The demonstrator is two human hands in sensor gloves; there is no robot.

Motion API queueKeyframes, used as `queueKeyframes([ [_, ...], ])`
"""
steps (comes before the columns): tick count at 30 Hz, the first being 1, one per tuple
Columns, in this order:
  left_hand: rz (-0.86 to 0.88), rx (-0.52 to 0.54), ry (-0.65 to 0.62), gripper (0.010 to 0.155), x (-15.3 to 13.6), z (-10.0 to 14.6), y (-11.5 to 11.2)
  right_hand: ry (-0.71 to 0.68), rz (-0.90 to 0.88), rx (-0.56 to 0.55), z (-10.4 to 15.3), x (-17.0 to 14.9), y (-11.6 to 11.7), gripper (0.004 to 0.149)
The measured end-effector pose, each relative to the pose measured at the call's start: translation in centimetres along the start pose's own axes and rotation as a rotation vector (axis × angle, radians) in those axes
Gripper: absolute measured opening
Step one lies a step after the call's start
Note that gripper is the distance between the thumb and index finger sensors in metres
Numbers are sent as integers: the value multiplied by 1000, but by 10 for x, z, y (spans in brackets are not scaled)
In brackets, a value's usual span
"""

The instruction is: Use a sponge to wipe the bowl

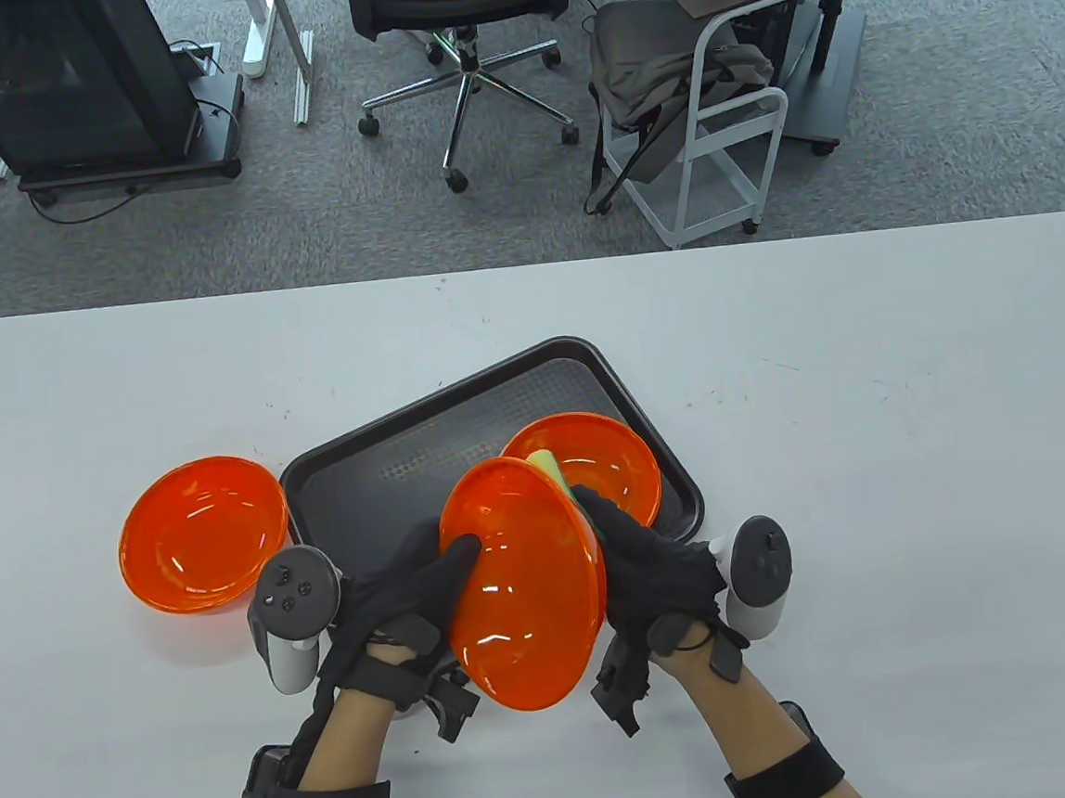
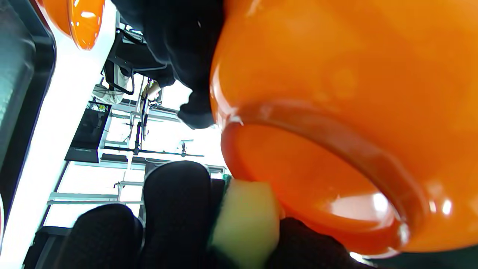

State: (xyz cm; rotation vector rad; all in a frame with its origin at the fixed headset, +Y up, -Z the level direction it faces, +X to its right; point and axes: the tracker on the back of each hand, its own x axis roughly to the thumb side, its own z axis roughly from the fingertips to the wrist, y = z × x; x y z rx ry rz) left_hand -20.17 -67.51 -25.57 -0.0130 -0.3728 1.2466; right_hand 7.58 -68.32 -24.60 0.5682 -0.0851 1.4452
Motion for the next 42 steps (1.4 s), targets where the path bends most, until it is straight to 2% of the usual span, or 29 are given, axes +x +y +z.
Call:
queueKeyframes([
  [4,42,6,-14,52,1,0,0,30,9,70,0,-5,8,51],
  [13,61,156,46,52,-2,6,21,52,54,201,0,-6,28,51],
  [23,66,229,110,52,-14,8,37,8,53,169,-2,2,23,51],
  [33,89,184,148,52,-17,7,36,-99,11,89,-3,10,10,49],
  [38,97,90,132,52,-15,3,23,-100,38,20,-1,9,7,49],
  [42,105,60,102,52,-9,2,13,-81,97,27,0,7,8,49],
])
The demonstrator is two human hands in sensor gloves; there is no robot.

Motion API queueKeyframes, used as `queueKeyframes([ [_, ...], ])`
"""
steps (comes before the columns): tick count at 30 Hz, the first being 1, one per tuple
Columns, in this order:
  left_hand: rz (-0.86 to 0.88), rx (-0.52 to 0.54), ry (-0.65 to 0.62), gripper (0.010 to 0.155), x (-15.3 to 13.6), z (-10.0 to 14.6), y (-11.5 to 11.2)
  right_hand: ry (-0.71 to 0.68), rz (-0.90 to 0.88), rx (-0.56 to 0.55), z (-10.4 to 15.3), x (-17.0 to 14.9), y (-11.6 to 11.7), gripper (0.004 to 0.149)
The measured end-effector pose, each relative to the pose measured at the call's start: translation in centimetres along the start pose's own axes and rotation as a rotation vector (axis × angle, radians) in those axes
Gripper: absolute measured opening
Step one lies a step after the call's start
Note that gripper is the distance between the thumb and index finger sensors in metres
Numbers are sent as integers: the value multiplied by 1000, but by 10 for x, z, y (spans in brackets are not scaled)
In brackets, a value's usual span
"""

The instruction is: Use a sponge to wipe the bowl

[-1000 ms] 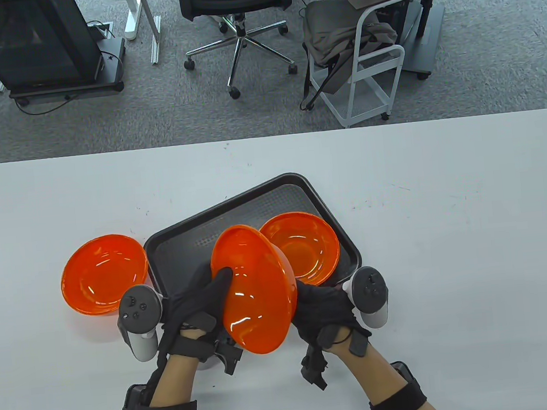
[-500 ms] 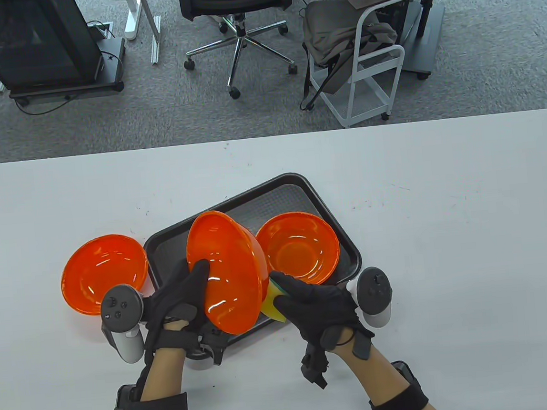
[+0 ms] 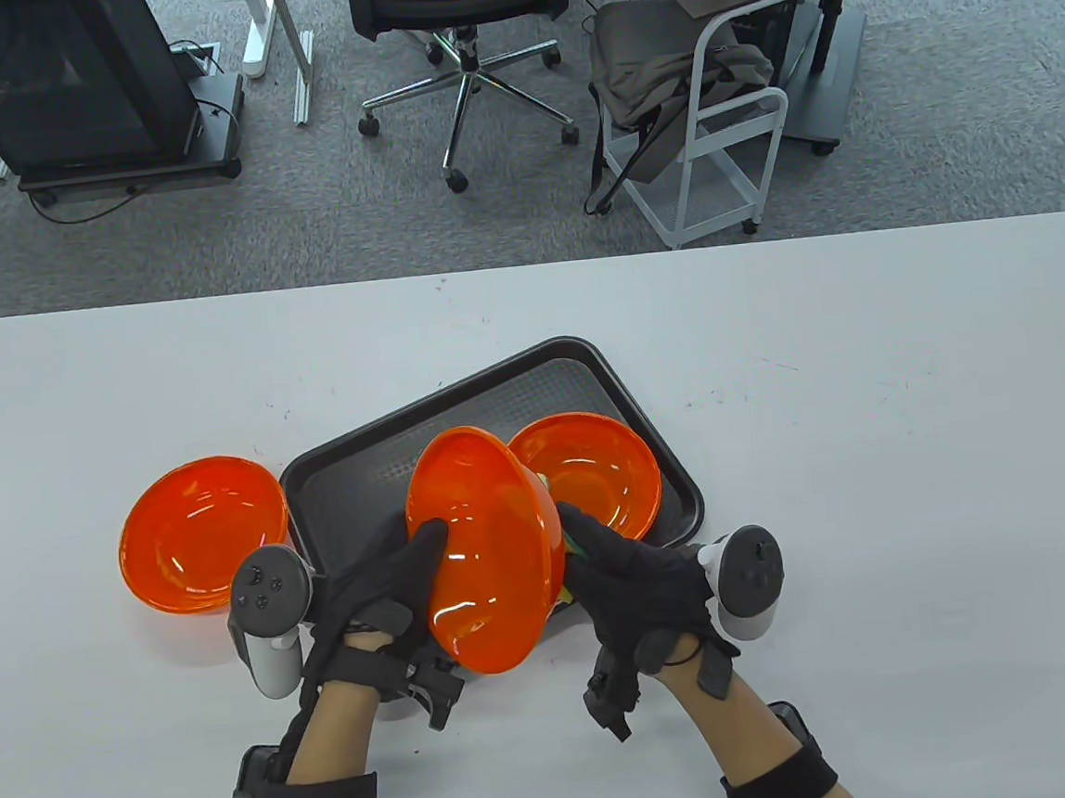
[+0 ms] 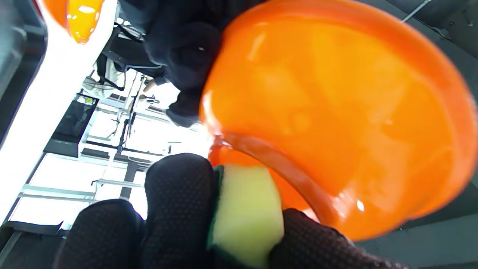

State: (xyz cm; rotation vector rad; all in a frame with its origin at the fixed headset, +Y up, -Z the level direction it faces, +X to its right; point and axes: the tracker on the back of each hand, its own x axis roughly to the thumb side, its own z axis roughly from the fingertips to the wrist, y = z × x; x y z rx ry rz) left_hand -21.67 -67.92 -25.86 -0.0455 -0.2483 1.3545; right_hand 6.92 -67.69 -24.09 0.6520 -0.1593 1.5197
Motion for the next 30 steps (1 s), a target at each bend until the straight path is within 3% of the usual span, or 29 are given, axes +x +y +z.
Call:
queueKeyframes([
  [8,27,74,-39,51,3,2,10,79,-31,114,-2,-7,4,49],
  [14,-31,190,-13,51,3,7,30,109,-9,96,-1,-8,1,51],
  [20,-202,297,25,51,-1,9,45,118,9,67,-1,-9,-3,52],
  [25,-260,303,66,51,-10,6,51,116,37,78,-1,-10,-4,54],
  [30,-208,283,60,51,-9,5,57,129,50,67,-1,-12,-6,53],
])
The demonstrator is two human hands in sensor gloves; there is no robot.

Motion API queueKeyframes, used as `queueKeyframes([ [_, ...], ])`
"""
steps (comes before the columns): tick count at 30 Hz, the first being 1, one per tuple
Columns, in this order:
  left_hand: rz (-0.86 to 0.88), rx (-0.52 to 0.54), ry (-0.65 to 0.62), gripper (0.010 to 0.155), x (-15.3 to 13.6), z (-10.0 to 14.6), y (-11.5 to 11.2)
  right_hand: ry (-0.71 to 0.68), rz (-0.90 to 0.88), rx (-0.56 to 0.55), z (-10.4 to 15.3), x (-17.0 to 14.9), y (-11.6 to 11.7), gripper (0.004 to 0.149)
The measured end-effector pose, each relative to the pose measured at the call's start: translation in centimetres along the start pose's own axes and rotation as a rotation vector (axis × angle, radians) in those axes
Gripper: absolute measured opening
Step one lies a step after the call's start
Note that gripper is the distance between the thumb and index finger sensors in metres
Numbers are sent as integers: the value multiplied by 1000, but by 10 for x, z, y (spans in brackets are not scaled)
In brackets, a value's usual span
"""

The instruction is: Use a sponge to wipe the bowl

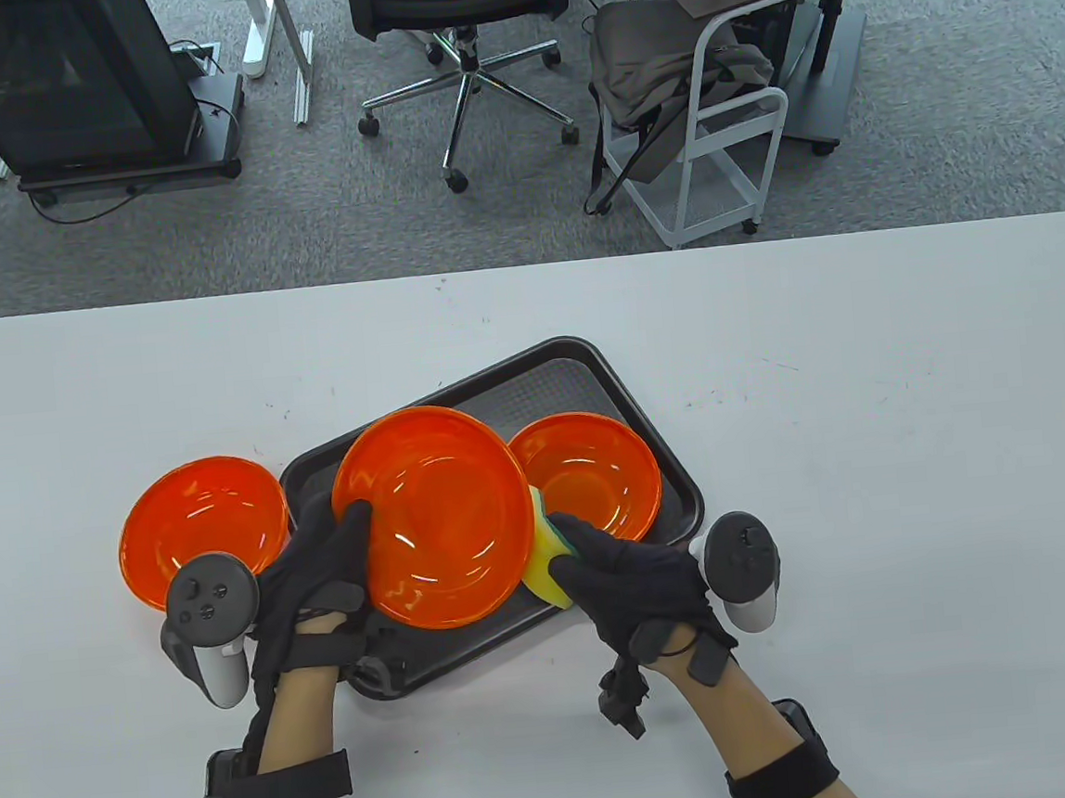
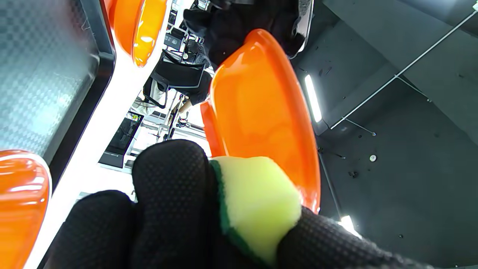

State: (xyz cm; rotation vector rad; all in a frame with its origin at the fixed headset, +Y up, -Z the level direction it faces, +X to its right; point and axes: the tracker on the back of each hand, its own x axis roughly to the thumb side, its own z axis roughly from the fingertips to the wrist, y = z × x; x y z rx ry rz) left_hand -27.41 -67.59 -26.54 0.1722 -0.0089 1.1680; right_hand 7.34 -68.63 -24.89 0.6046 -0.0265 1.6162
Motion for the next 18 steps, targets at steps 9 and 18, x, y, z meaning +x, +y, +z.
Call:
queueKeyframes([
  [9,3,176,107,51,-22,-4,49,12,-40,-28,1,-5,-9,53],
  [18,59,429,254,52,-59,2,99,15,-79,-42,1,-9,-16,53],
])
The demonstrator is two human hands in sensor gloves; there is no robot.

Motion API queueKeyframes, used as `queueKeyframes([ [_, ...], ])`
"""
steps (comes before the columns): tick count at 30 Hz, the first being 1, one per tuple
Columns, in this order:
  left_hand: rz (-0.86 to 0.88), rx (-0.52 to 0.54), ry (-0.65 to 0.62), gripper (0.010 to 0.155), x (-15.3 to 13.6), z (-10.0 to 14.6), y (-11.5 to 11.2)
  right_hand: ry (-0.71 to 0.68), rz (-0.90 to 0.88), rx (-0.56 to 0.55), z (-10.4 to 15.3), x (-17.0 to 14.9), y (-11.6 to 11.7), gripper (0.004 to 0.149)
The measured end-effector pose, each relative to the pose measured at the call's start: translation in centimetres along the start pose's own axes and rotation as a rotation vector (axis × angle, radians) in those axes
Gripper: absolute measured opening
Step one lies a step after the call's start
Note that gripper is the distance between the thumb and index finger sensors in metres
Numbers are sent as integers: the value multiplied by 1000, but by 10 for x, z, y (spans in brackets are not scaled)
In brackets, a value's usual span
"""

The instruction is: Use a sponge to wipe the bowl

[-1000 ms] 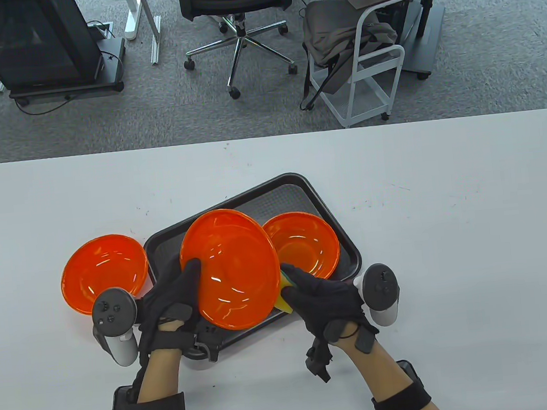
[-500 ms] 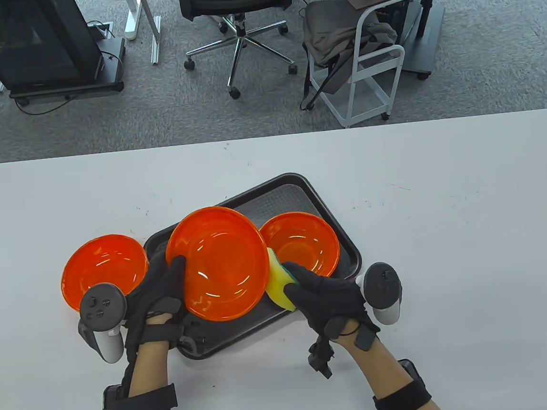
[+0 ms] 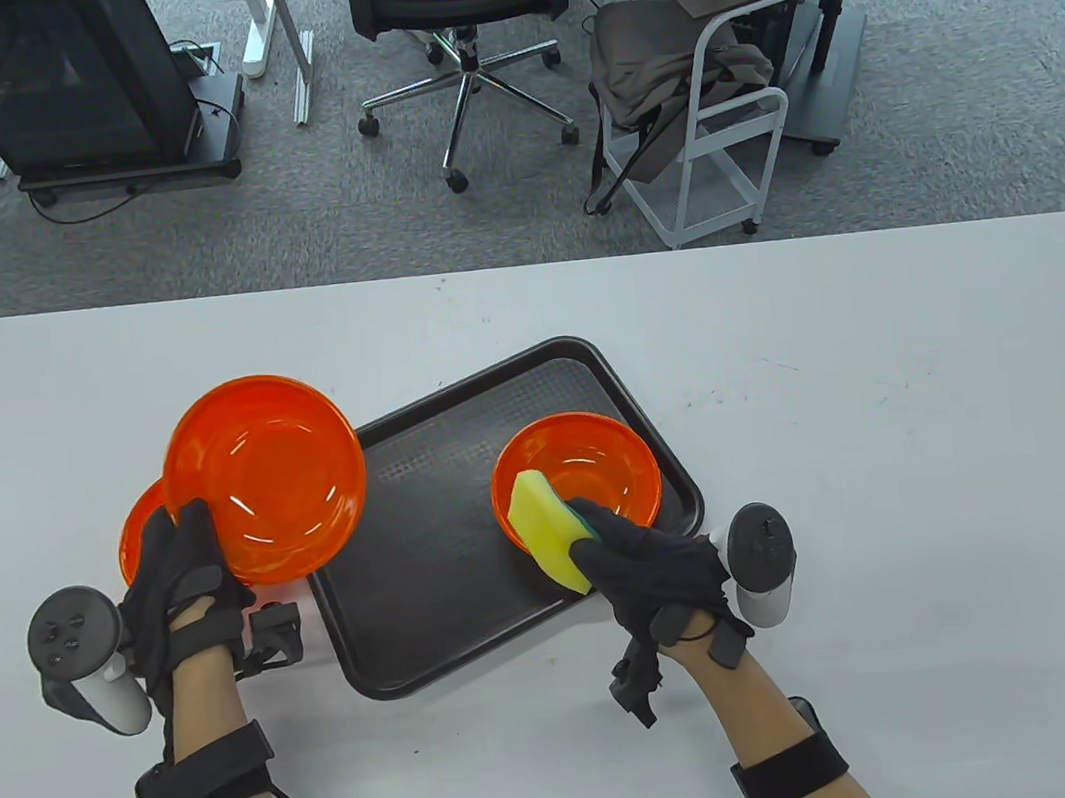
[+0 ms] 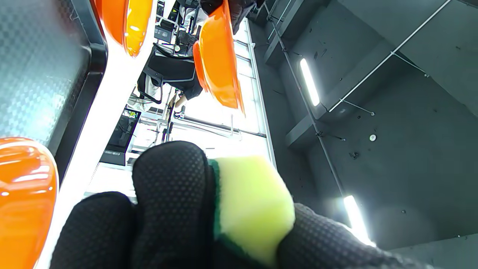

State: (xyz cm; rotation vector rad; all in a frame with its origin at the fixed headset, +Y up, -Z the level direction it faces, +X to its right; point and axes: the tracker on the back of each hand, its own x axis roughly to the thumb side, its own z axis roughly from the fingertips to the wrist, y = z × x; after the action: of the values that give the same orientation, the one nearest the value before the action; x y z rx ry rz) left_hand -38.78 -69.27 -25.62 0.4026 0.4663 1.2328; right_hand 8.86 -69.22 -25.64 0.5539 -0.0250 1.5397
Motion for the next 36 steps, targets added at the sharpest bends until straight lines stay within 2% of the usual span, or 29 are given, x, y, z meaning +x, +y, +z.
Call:
queueKeyframes([
  [6,97,89,86,55,-16,-5,15,-7,-7,-16,0,1,-5,53],
  [10,95,130,122,58,-22,-6,20,-6,-10,-16,0,1,-5,52],
  [14,108,132,193,62,-35,-7,19,-3,-10,-8,0,1,-4,53],
  [22,4,90,314,70,-59,-8,6,1,-6,14,1,0,0,53],
  [28,-84,112,349,71,-71,-6,3,-2,-11,28,1,0,3,53],
  [36,-97,112,361,73,-70,-5,3,-5,-19,32,0,0,4,53],
])
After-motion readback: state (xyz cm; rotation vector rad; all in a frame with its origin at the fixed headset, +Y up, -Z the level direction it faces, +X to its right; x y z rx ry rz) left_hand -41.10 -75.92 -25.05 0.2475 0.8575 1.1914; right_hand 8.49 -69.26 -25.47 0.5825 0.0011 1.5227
